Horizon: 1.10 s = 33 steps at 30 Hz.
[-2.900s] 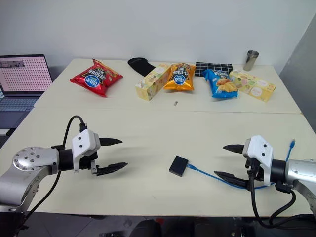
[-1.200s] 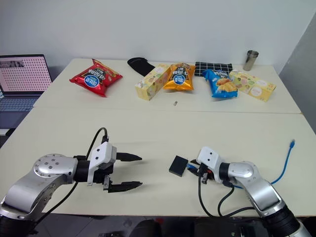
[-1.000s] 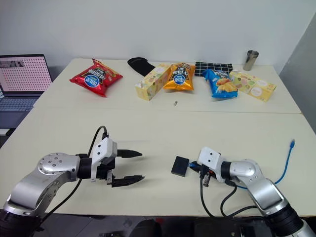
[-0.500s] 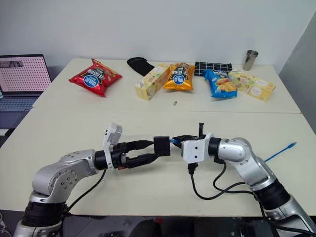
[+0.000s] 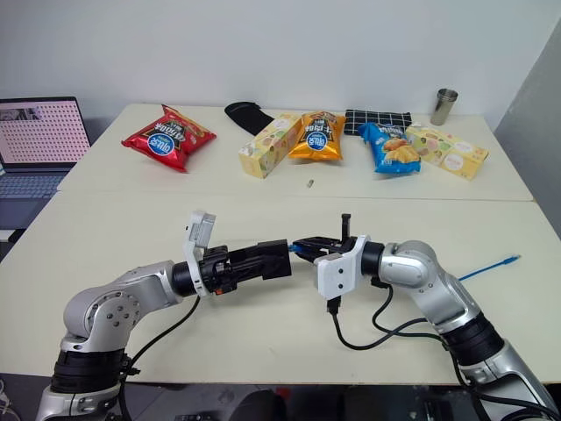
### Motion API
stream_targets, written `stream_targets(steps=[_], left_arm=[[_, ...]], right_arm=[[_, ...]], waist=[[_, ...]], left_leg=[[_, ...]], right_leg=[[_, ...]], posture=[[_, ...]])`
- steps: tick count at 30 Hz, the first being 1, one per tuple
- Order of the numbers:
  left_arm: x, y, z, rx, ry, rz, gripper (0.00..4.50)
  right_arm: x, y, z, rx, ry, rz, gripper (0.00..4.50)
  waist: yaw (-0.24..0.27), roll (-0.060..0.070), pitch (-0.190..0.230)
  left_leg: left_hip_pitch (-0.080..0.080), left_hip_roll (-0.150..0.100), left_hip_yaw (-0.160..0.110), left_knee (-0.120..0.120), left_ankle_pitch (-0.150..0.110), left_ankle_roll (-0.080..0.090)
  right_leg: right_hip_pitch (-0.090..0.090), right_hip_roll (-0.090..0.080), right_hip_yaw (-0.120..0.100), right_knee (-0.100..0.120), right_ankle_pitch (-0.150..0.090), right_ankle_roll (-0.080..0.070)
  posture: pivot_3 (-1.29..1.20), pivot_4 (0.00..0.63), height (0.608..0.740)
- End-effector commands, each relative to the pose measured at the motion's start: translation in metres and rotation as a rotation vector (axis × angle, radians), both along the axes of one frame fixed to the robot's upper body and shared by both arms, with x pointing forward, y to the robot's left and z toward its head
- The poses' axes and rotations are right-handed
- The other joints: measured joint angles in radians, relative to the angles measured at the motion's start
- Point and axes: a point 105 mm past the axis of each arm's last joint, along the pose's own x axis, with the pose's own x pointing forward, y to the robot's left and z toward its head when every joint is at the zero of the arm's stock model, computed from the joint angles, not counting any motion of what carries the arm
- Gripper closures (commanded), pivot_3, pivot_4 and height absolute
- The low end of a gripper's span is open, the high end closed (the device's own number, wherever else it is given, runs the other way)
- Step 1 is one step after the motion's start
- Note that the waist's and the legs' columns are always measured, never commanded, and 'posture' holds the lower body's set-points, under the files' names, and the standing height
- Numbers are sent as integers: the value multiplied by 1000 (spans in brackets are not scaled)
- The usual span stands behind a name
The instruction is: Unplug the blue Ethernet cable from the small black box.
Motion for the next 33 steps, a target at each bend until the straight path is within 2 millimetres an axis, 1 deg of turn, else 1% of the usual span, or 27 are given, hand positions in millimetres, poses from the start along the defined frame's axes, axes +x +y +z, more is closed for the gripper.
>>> stream_targets(steps=[1,4,6,11,12,13,15,16,17,18,19,20,22,25,28,33], left_arm=[[-2,4,8,-22,-19,-9,2871],[-1,5,7,-19,-20,-9,3460],[-1,5,7,-17,-22,-11,3714],[-2,6,7,-18,-21,-23,3715],[-2,6,7,-17,-21,-28,3715],[-2,5,7,-15,-22,-33,3715],[-1,5,7,-6,-27,-49,3715],[-2,3,6,15,-38,-75,3715],[-2,2,6,34,-49,-102,3715],[-4,0,5,53,-64,-139,3715],[-5,-1,4,65,-75,-165,3715],[-7,-3,4,74,-85,-198,3715],[-9,-4,3,91,-109,-249,3715],[-10,-6,6,92,-151,-300,3715],[-8,-6,12,63,-181,-317,3715],[-11,-7,15,46,-206,-347,3715]], right_arm=[[2,-1,19,50,-90,9,4318],[1,1,21,56,-115,28,4318],[0,2,20,38,-134,43,4319],[-5,3,18,3,-174,86,4319],[-5,3,17,-2,-168,90,3612],[-6,2,16,-6,-162,93,3447],[-7,-1,15,-14,-150,96,2975],[-8,-7,15,-9,-74,75,2833],[-11,-13,14,-13,0,62,2413],[-12,-17,20,57,130,29,2312],[-14,-19,23,103,226,13,2286],[-17,-22,27,170,376,-6,2286],[-25,-25,32,265,624,-17,2286],[-35,-24,35,350,875,-5,2286],[-41,-21,31,386,1010,-8,2286],[-46,-17,20,404,1153,-23,2286]], waist=[[0,0,0],[0,0,0],[0,0,0],[0,0,0],[0,0,0],[0,0,0],[0,0,0],[1,0,0],[2,0,0],[4,0,0],[5,0,0],[3,0,0],[2,0,0],[2,0,0],[1,0,0],[1,0,0]], left_leg=[[0,0,0,0,0,0],[0,0,0,0,0,0],[0,0,0,0,0,0],[0,0,0,0,0,0],[0,0,0,0,0,0],[0,0,0,0,0,0],[0,0,0,0,0,0],[0,0,0,0,0,0],[0,0,0,0,0,0],[0,0,0,0,0,0],[0,0,-1,0,0,0],[0,0,-1,0,0,0],[-1,0,0,0,0,0],[0,0,-1,0,0,0],[0,0,-1,0,0,0],[-1,0,-1,-1,0,0]], right_leg=[[0,0,0,0,0,0],[0,0,0,0,0,0],[0,0,0,0,0,0],[0,0,0,0,0,0],[0,0,0,0,0,0],[0,0,0,0,0,0],[0,0,0,0,0,0],[0,0,0,0,0,0],[0,0,0,0,0,0],[0,0,0,0,0,0],[0,0,0,0,0,0],[0,0,0,0,0,0],[0,0,0,-1,0,0],[1,0,-1,0,0,0],[0,0,-1,-1,0,0],[1,0,0,-3,0,0]], posture=[[0,150,740],[0,150,740],[0,150,740],[0,150,740],[0,150,740],[0,150,740],[0,150,740],[0,150,740],[0,150,740],[0,150,740],[0,150,740],[0,150,740],[0,150,740],[0,150,740],[0,150,740],[0,150,740]])
